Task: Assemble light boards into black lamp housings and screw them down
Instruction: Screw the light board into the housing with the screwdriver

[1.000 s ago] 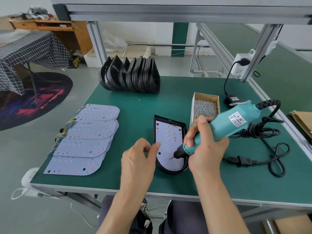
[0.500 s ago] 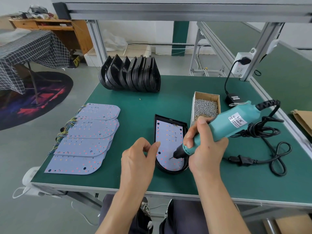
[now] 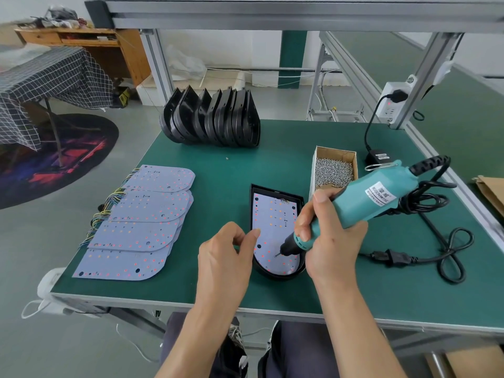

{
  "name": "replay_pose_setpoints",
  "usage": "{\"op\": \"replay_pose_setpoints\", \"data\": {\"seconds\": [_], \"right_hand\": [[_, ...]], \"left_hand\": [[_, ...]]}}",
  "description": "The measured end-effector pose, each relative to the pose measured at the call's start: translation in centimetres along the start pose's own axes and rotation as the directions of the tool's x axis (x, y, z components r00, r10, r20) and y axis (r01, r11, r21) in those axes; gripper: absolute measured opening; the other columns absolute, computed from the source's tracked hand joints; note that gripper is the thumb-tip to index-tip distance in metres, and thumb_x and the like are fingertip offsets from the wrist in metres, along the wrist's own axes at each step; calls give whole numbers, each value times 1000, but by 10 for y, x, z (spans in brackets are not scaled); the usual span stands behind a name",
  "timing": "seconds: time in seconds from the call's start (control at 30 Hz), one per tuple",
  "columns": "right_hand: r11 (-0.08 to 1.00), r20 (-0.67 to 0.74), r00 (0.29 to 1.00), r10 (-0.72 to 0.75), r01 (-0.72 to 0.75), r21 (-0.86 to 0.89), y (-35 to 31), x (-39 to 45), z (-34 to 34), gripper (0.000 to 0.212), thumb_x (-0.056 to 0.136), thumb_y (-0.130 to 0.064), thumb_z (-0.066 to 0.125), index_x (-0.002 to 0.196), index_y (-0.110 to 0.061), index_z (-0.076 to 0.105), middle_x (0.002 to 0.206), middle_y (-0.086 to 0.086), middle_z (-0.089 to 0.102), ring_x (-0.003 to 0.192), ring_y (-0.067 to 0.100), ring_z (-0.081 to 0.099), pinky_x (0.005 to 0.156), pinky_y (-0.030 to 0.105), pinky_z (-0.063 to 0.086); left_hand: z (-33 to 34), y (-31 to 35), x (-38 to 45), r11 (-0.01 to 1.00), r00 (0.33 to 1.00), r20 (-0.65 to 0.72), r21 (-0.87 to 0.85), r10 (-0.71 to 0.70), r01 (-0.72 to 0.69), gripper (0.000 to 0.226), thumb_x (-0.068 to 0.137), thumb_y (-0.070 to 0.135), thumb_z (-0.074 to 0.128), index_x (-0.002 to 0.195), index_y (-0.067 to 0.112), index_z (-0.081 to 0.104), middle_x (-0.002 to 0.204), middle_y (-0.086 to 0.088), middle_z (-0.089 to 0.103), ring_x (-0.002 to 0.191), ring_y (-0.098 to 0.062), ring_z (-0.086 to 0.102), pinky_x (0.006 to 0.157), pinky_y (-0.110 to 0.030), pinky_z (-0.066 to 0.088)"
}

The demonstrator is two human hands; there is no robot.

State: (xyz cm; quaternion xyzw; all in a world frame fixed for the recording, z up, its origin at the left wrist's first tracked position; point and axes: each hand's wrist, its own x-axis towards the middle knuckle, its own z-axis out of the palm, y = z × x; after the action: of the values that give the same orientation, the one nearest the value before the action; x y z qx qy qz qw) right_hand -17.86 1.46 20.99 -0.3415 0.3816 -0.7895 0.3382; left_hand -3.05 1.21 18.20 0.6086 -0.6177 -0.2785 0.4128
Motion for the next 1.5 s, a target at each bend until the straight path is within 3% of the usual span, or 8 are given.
{"op": "replay_pose_setpoints", "data": {"seconds": [0.23, 0.5, 0.8, 1.17, 1.27, 1.4, 1.5], "right_hand": [[1000, 28, 1000, -6, 6, 8, 1, 0, -1, 20, 95, -18, 66, 79, -31, 63, 56, 5, 54, 40, 21, 39, 48, 27, 36], [1000, 10, 1000, 1, -1, 2, 3, 0, -4, 24, 95, -15, 65, 77, -30, 60, 55, 4, 53, 40, 22, 38, 48, 27, 36], [1000, 108, 994, -22, 21, 11, -2, 1, -3, 19, 95, -20, 66, 81, -32, 64, 59, 4, 57, 42, 22, 42, 49, 25, 39], [997, 53, 998, 12, -16, 71, -11, 2, -2, 11, 90, -25, 70, 81, -27, 64, 59, 5, 56, 43, 21, 41, 52, 27, 39], [989, 16, 1000, 3, -5, 148, -21, 8, -3, 11, 90, -24, 69, 83, -20, 61, 58, 7, 53, 43, 20, 41, 55, 30, 38], [961, -43, 997, 60, -46, 271, -35, 11, -4, 22, 92, -25, 66, 91, -12, 49, 59, 3, 52, 43, 16, 41, 51, 26, 37], [944, -81, 994, 75, -44, 328, -42, 10, -4, 18, 99, -27, 55, 85, -16, 50, 59, -2, 49, 46, 14, 38, 53, 27, 35]], "left_hand": [[1, 0, -1, 1000, 1000, -3, 5, 7, -7, 44, 96, 37, 71, 69, 10, 49, 51, -1, 54, 56, -37, 50, 58, -46, 49], [1, 0, -1, 1000, 1000, 8, 13, 1, -1, 44, 96, 36, 71, 69, 10, 49, 51, 3, 47, 58, -39, 58, 61, -49, 50], [1, 0, -2, 1000, 1000, -11, 9, 18, -18, 44, 96, 35, 72, 69, 10, 49, 50, 2, 48, 55, -37, 51, 59, -45, 48], [-1, 5, -2, 999, 1000, 3, 40, 10, -10, 43, 96, 38, 70, 71, 9, 51, 51, 0, 54, 55, -35, 44, 60, -43, 47], [-1, 5, -1, 999, 1000, -8, 46, 7, -7, 43, 96, 38, 70, 68, 13, 50, 52, 4, 47, 53, -23, 37, 58, -39, 40], [-8, 6, 1, 996, 984, -162, 59, 77, -69, 42, 98, 38, 67, 65, 22, 46, 60, 6, 48, 62, -12, 46, 61, -15, 35], [-14, 12, 1, 993, 991, -131, -121, -10, -6, 41, 96, 46, 66, 65, 23, 52, 53, 12, 47, 51, -10, 37, 51, -15, 33]]}}
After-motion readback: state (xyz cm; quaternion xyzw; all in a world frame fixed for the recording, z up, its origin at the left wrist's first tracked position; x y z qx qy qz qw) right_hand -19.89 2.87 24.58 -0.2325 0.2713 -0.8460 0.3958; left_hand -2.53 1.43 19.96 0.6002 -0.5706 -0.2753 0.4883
